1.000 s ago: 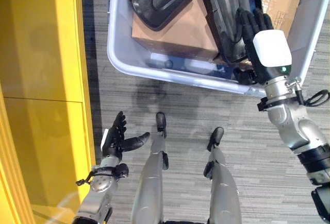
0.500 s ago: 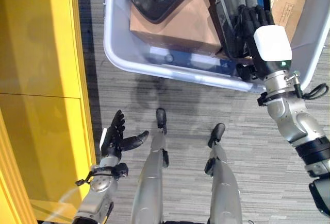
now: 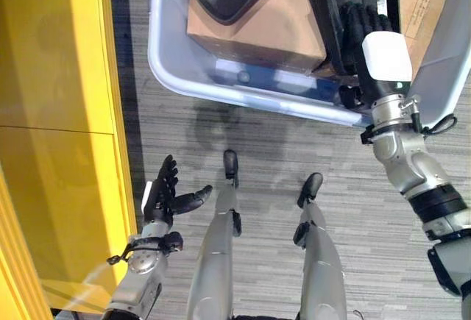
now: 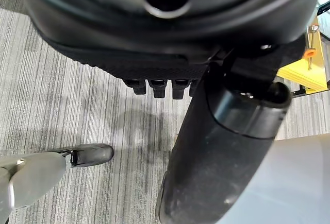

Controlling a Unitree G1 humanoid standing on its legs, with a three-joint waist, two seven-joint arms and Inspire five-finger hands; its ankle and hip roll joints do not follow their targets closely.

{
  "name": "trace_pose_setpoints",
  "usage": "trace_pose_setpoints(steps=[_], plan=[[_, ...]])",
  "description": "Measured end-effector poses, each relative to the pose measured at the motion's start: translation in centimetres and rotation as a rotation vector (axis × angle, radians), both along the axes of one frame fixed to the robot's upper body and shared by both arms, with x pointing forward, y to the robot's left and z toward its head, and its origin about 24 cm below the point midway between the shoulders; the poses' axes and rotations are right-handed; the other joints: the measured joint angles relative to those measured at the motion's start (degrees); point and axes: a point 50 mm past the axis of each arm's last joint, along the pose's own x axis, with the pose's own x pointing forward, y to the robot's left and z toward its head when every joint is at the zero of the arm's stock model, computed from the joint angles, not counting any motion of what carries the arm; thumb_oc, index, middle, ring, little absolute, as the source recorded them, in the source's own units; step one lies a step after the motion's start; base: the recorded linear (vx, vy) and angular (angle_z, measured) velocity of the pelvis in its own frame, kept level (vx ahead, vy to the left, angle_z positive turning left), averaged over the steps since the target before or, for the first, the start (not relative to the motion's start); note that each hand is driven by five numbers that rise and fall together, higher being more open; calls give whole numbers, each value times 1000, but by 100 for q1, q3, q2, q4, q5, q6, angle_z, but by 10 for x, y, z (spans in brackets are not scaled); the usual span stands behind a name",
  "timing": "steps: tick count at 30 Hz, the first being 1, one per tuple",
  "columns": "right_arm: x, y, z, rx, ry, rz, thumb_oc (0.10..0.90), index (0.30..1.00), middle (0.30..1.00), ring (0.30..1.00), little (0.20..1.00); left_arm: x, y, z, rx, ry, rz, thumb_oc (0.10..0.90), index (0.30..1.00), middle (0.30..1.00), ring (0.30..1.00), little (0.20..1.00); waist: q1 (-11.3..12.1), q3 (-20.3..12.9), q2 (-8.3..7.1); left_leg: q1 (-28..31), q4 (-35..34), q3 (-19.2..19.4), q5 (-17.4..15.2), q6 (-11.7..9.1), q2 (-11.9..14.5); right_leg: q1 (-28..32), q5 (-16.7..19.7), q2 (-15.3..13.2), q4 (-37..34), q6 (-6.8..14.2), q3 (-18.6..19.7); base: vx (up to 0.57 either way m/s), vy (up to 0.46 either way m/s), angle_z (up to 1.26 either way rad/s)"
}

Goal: Move parts from the plastic box to the shelf.

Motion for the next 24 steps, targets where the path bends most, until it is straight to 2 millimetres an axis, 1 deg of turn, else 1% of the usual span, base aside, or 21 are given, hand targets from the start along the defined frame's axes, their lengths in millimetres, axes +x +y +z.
trace_pose_setpoints(steps=[1,6,9,13,16,24], plan=[[0,2,5,18,-36,4,400,300,300,300,300,0,0,0,0,0,0,900,1000,1000,1000,1000,-15,-2,4,12,7,0,7,4,-1,-2,-9,-8,41,1,4,0,0,0],[-3,2,1,97,-59,15,400,300,300,300,300,2,-1,2,-2,-8,-2,900,1000,1000,1000,1000,-40,-4,7,16,71,1,12,4,4,-9,-15,-17,114,-6,16,0,0,0],[-5,-4,-9,132,-37,2,400,300,300,300,300,6,-3,4,-3,-19,-10,900,1000,1000,1000,1000,-41,-6,10,38,92,0,34,11,11,-5,-17,-21,175,-11,24,0,0,0],[-6,-6,-14,149,-25,-6,400,300,300,300,300,7,-5,5,-4,-23,-16,900,1000,1000,1000,1000,-44,-6,11,152,89,6,48,11,11,77,-23,-25,218,-18,37,0,0,0],[-7,-9,-22,169,6,-17,400,300,300,300,300,7,-6,5,-6,-21,-17,900,1000,1000,1000,1000,-43,-7,13,310,77,8,54,13,14,235,-29,-23,213,-18,34,0,0,0],[-9,-13,-36,201,51,-37,400,300,300,300,300,7,-8,3,-11,-10,-26,900,1000,1000,1000,1000,-5,-13,20,610,75,5,56,15,15,581,-21,-16,163,-19,5,-28,2,0]])
